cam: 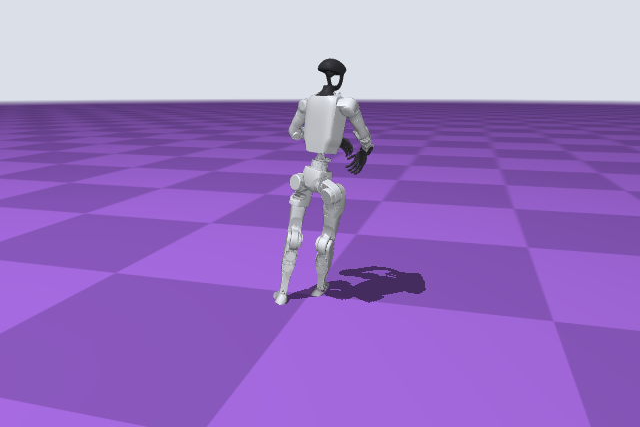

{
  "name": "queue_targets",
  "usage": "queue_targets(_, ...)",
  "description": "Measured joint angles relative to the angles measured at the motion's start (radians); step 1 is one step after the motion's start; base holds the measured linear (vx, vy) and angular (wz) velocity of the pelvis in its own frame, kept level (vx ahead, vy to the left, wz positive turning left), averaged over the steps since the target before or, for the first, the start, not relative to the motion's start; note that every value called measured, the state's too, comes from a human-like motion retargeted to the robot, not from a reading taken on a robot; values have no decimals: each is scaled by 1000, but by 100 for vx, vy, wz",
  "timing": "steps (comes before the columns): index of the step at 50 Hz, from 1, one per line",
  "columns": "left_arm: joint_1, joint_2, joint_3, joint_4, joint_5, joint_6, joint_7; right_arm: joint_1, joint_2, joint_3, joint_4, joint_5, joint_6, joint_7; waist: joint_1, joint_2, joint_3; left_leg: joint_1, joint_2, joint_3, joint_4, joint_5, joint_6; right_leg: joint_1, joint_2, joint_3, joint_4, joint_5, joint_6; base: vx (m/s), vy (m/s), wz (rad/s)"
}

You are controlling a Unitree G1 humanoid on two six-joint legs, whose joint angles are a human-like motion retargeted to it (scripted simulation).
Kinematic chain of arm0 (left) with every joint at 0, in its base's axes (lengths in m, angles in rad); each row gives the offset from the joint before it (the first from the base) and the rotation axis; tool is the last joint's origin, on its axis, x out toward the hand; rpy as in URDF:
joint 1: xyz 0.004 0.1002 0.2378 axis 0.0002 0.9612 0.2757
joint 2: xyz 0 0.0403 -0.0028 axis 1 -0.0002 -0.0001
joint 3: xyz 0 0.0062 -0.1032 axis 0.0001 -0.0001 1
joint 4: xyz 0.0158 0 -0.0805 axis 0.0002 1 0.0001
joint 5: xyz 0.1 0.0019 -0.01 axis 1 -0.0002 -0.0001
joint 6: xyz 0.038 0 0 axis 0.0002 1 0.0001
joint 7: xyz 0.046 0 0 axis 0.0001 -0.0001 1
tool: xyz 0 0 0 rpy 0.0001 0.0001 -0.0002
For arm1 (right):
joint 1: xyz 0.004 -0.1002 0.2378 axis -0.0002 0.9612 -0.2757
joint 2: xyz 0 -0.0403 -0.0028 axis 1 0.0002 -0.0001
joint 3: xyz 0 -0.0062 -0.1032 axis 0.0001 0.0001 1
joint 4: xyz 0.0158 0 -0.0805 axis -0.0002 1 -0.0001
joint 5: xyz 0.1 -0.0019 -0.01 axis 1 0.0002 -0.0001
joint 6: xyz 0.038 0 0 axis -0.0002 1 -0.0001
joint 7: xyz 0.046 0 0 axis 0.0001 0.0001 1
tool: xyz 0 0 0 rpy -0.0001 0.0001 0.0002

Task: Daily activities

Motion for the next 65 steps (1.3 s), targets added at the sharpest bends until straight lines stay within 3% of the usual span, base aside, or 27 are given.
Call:
queue_targets(13,13,-21,66,-1,-78,-19,81,145,-86,-9,39,-27,16,34,22,-8,49,6,-3,12,1,39,9,-7,21,-29,-2,46,0,-5,-4,-24)
queue_targets(24,118,-136,202,12,-224,-34,289,170,-105,-177,254,37,45,-164,94,17,103,-6,-8,29,1,72,11,-29,27,-52,-4,78,0,0,0,0)
queue_targets(29,147,-197,233,16,-330,-49,391,146,-85,-290,305,217,34,-292,103,24,113,-9,-12,49,0,74,11,-36,33,-61,-5,87,0,-1,0,-11)
queue_targets(33,175,-217,229,23,-399,-68,452,77,-62,-392,245,474,-6,-396,100,23,100,-10,-17,71,0,65,10,-40,41,-69,-5,92,0,0,2,-25)
queue_targets(39,203,-153,232,102,-408,-85,519,-75,-14,-476,10,858,-80,-514,95,10,50,2,-22,114,0,46,5,-36,65,-53,-5,108,0,0,4,-49)
queue_targets(45,101,-93,249,134,-349,-117,578,-116,66,-459,-165,1047,-123,-548,78,-11,1,25,-21,162,-2,47,6,-21,93,-10,-5,125,0,-1,4,-64)
queue_targets(50,-67,-91,255,164,-263,-132,650,33,100,-418,-166,1104,-111,-527,46,-19,-5,27,-33,166,0,45,6,-23,93,19,-5,127,0,-2,4,-46)
queue_targets(57,-165,-164,218,229,-225,-133,683,332,30,-422,-119,1063,-107,-492,-17,24,19,47,-50,182,-1,79,8,-8,77,31,-5,136,0,-3,0,-48)
queue_targets(65,-32,-228,75,183,-357,-160,518,534,-33,-427,-355,1045,-174,-557,-33,88,47,90,-65,180,-1,139,-11,27,63,9,-6,151,0,0,-3,-48)
